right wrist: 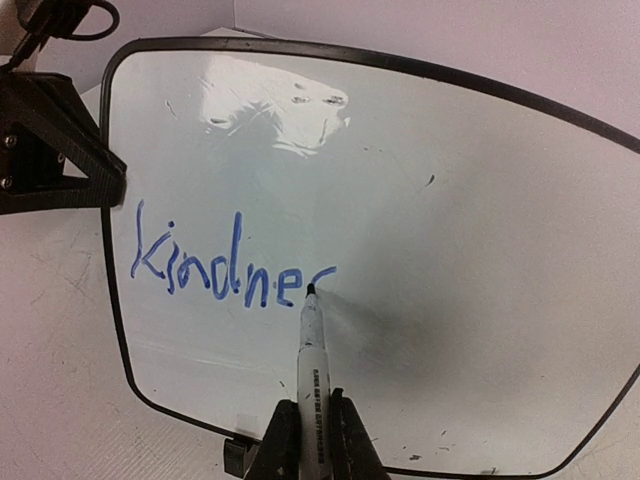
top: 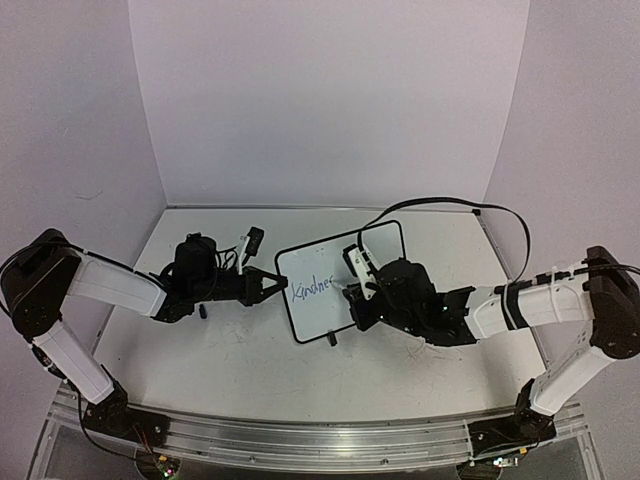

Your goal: Write a sentence on the whiteboard

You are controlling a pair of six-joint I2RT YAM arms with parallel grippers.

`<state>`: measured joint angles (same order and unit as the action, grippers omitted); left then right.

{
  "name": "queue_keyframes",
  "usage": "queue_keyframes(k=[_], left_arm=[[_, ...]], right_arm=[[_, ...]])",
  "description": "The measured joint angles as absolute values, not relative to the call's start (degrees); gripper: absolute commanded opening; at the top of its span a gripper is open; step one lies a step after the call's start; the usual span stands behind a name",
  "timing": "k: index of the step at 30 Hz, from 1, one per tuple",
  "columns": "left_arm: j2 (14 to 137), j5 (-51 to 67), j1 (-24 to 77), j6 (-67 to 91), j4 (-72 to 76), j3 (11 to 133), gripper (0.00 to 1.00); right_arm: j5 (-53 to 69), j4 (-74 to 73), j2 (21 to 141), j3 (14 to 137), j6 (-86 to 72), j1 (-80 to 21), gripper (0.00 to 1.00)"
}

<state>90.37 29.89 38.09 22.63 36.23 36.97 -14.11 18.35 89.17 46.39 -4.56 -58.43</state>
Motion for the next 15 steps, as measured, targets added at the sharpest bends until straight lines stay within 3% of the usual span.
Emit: queue_keyframes(k=[15], left_arm=[[90.4, 29.9, 38.1, 22.6, 36.2, 37.0, 0.00]], right_arm=[[-15.8, 17.7, 89.2, 46.4, -5.0, -58.6, 0.00]])
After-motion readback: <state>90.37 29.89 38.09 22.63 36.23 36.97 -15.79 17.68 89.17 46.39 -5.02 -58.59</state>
